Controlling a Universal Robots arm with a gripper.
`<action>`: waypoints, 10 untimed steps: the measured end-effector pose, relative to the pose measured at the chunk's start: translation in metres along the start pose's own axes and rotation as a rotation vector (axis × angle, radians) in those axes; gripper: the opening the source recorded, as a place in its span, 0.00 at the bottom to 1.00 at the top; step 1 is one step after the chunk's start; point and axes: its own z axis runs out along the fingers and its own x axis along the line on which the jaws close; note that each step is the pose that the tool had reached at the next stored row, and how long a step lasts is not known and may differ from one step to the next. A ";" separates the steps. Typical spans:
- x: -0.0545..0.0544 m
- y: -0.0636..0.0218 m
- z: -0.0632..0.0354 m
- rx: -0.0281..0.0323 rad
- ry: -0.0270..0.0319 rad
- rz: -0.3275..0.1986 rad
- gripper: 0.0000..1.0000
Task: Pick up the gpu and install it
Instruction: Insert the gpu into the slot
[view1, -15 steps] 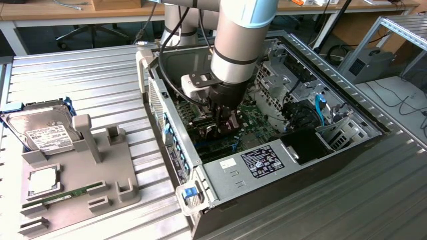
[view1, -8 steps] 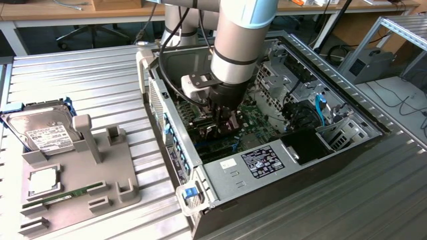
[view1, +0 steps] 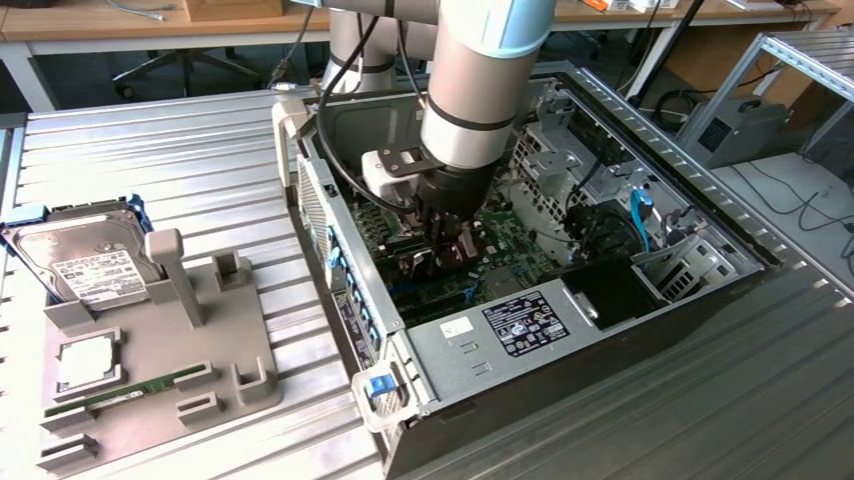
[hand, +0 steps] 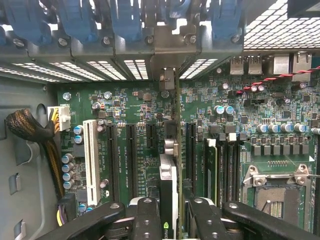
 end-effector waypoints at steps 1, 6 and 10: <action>0.000 0.0000 0.0000 0.0000 0.0000 0.000 0.27; 0.000 0.0004 0.0000 0.0000 0.0001 0.000 0.27; 0.000 0.0006 -0.0001 0.0000 0.0001 0.000 0.27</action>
